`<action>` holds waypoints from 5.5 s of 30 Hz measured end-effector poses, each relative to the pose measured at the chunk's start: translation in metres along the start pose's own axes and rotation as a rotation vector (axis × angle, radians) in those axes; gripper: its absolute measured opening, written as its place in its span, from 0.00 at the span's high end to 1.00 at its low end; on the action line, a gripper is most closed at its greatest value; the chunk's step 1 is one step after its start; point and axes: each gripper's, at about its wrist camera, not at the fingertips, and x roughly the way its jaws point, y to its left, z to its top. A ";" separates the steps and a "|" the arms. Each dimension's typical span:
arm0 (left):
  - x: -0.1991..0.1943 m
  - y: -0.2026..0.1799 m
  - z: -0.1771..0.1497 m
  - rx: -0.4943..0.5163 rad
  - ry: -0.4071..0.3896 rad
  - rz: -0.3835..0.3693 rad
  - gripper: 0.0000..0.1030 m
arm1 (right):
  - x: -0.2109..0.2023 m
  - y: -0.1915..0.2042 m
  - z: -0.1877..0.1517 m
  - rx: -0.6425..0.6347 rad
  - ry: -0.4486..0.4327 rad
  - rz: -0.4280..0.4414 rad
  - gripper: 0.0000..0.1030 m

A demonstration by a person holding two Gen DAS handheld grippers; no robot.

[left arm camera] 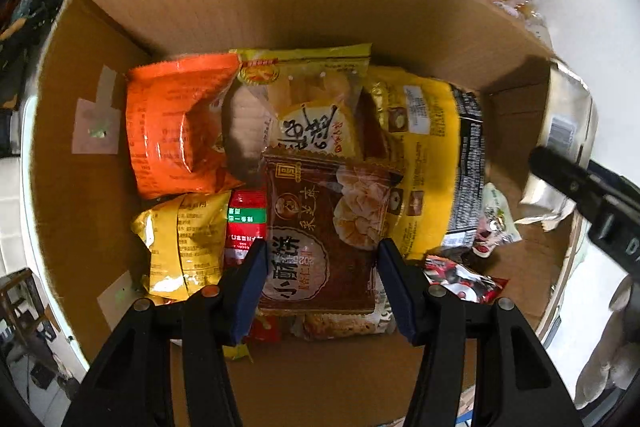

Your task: Organize snacks

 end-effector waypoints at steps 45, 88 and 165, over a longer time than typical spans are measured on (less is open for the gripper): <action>-0.119 -0.010 -0.103 0.069 -0.370 0.131 0.11 | -0.079 0.011 -0.122 0.092 -0.134 0.022 0.09; -0.274 -0.044 -0.398 0.142 -0.772 0.070 0.11 | -0.340 0.028 -0.443 0.033 -0.599 0.019 0.08; -0.258 -0.036 -0.334 0.095 -0.836 0.187 0.01 | -0.314 0.032 -0.367 0.088 -0.649 -0.057 0.02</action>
